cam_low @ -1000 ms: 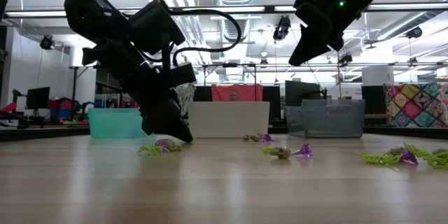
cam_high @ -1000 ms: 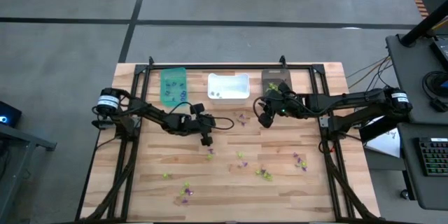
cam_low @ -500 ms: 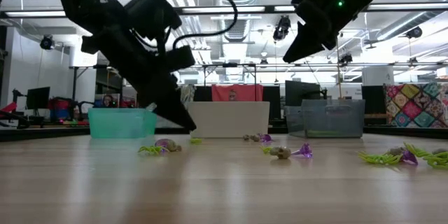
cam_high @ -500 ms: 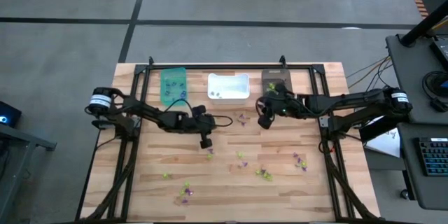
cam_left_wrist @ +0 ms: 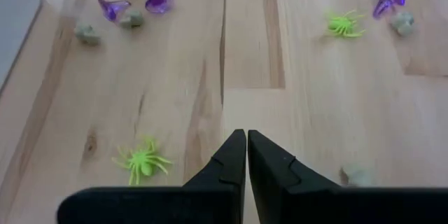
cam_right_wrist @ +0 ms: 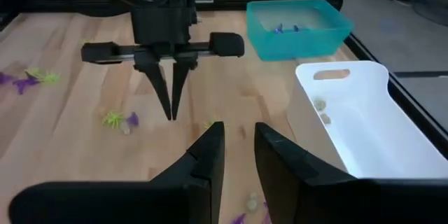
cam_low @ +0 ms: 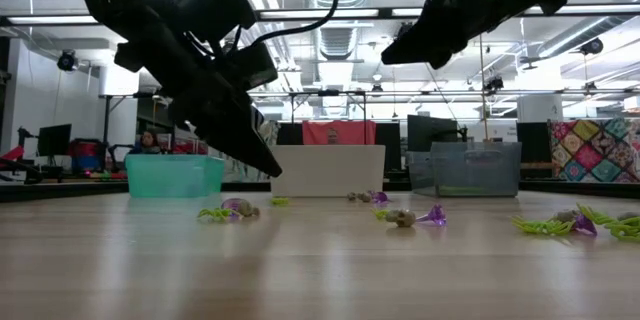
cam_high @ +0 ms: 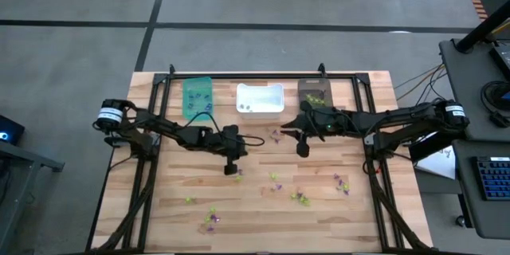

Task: Sort Halloween decoration
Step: Put the green spider toy into the black bin, then put the purple witch hat toy into the light blue bin

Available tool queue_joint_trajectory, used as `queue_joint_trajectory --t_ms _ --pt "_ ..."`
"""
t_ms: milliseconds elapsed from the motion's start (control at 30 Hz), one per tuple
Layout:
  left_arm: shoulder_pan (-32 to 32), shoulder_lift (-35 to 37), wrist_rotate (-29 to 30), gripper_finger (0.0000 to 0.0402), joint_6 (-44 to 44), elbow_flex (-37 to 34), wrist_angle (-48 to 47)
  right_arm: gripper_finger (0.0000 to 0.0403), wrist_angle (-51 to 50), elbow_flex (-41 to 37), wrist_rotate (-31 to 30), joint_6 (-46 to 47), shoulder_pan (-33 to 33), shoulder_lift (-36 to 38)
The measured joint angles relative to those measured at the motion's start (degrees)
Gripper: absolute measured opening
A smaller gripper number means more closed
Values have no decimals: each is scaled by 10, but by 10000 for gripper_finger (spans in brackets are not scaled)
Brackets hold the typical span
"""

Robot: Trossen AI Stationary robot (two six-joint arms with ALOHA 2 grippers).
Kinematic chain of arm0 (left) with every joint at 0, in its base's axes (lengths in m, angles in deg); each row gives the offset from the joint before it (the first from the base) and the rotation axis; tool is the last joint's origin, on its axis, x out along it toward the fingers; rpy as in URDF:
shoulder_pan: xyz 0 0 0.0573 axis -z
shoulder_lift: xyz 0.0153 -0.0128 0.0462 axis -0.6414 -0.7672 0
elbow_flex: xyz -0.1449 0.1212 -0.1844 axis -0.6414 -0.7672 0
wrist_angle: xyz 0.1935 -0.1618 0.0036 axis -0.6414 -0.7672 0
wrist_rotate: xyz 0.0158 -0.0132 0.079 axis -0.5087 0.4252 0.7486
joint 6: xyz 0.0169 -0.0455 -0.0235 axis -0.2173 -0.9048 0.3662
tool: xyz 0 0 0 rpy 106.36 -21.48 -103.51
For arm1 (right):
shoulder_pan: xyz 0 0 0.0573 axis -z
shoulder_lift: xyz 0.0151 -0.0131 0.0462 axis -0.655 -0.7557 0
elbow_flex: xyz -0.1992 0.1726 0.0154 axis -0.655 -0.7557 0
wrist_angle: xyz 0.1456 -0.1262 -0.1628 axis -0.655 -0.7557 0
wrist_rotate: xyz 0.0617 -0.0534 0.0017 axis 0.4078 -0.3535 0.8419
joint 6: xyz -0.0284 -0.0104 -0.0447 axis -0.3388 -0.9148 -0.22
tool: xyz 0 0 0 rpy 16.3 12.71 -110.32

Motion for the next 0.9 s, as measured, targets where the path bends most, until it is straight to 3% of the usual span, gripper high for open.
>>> queue_joint_trajectory --t_ms 233,467,667,900 --pt "0 0 -2 0 -12 1 35 70 -11 9 -25 76 0 0" --pt "0 39 -2 0 15 9 37 58 -159 62 -44 128 0 -28" --pt "0 129 -2 0 56 4 27 54 -214 72 -40 100 -1 -66" --pt "0 218 -2 0 55 3 23 57 -213 73 -30 3 -5 -108"
